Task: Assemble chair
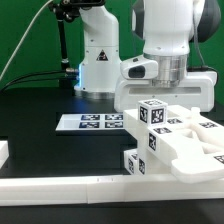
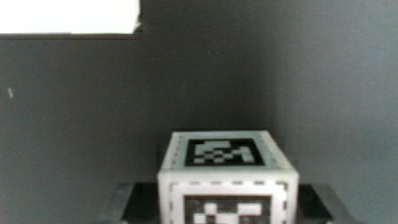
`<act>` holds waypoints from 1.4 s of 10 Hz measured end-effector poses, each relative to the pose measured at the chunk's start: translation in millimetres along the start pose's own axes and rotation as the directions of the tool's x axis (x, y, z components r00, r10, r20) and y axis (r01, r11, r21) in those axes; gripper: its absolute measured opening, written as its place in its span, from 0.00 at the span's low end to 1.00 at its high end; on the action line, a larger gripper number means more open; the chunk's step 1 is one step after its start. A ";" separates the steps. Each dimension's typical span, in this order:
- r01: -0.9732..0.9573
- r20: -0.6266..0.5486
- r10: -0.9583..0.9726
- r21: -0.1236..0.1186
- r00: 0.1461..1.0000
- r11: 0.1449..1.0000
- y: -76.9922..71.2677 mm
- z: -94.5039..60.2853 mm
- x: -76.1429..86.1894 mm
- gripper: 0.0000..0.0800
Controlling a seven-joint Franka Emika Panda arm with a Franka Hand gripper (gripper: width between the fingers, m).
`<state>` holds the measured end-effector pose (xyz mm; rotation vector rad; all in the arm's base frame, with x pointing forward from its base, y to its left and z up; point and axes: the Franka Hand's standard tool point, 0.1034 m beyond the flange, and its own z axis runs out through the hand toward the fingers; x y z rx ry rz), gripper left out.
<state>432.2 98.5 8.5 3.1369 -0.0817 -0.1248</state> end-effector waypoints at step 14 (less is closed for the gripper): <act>0.076 0.009 -0.076 0.033 0.997 0.997 -1.1 -146.6 94.0 0.36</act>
Offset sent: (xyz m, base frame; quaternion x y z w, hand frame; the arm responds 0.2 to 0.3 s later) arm 0.0262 -0.0068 0.0844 -0.0080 -0.0133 -0.0380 0.9992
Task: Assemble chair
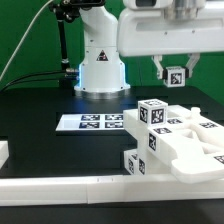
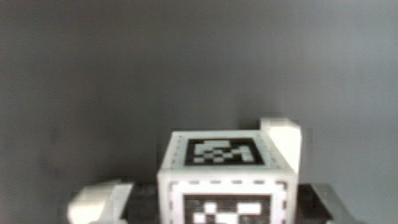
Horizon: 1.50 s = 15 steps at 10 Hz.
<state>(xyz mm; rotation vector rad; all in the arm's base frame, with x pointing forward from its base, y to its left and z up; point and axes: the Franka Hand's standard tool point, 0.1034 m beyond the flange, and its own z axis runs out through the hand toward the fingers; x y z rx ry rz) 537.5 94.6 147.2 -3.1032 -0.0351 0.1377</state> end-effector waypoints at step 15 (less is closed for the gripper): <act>-0.022 -0.082 0.019 -0.035 0.996 0.999 -2.1 -5.3 96.4 0.36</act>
Offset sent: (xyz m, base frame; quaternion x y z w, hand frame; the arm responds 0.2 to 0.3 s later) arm 0.0000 0.0000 0.0000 0.0000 0.0000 0.0000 1.0000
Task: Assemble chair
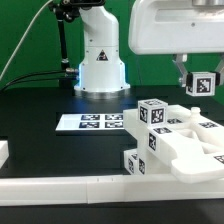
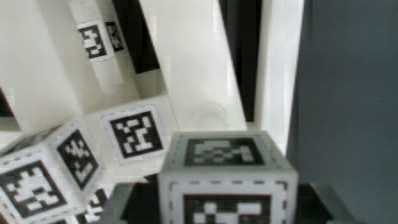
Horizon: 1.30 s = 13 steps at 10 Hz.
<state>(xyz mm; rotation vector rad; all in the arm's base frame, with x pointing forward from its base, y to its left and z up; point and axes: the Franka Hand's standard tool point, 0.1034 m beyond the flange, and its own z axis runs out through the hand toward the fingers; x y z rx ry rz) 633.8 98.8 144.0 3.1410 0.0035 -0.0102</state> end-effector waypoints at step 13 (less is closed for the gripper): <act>0.002 0.008 -0.002 -0.013 1.000 1.000 2.0 24.2 -1.4 0.36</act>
Offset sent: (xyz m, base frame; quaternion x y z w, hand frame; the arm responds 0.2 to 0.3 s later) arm 0.0039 0.0011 -0.0112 -0.0026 0.0035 0.0063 1.0000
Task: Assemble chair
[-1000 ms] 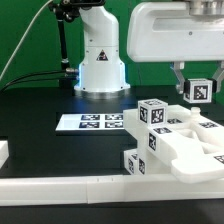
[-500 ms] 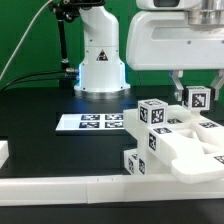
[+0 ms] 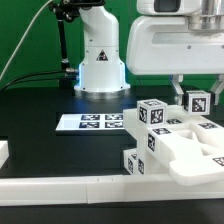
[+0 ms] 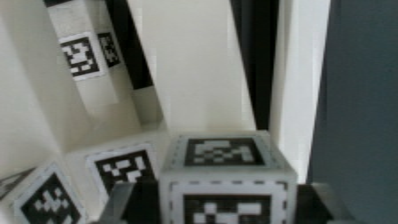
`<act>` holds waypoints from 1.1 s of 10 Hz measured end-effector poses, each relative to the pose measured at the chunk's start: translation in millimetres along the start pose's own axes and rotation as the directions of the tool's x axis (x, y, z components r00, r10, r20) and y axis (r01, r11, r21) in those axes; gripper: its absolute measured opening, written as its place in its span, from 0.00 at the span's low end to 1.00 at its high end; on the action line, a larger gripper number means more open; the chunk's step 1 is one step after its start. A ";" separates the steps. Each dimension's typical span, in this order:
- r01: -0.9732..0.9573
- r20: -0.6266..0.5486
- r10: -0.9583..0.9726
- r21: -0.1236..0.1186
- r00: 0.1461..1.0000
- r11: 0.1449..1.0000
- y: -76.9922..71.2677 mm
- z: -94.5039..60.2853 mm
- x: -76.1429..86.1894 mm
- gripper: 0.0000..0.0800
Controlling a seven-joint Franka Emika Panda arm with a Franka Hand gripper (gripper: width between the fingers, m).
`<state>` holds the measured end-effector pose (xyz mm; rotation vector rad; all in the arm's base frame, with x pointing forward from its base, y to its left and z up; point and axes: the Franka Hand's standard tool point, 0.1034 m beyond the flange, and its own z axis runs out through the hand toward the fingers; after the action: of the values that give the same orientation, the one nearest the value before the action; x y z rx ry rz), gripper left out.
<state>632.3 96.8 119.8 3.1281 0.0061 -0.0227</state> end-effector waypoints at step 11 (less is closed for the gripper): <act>-0.001 -0.010 0.001 0.000 1.000 1.000 0.6 -0.4 2.0 0.81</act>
Offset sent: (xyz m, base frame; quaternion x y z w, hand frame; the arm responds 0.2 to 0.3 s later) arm 0.0000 0.0000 0.0000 0.0000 0.0000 0.0000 1.0000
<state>634.3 96.2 120.2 3.1284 0.0047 -0.0078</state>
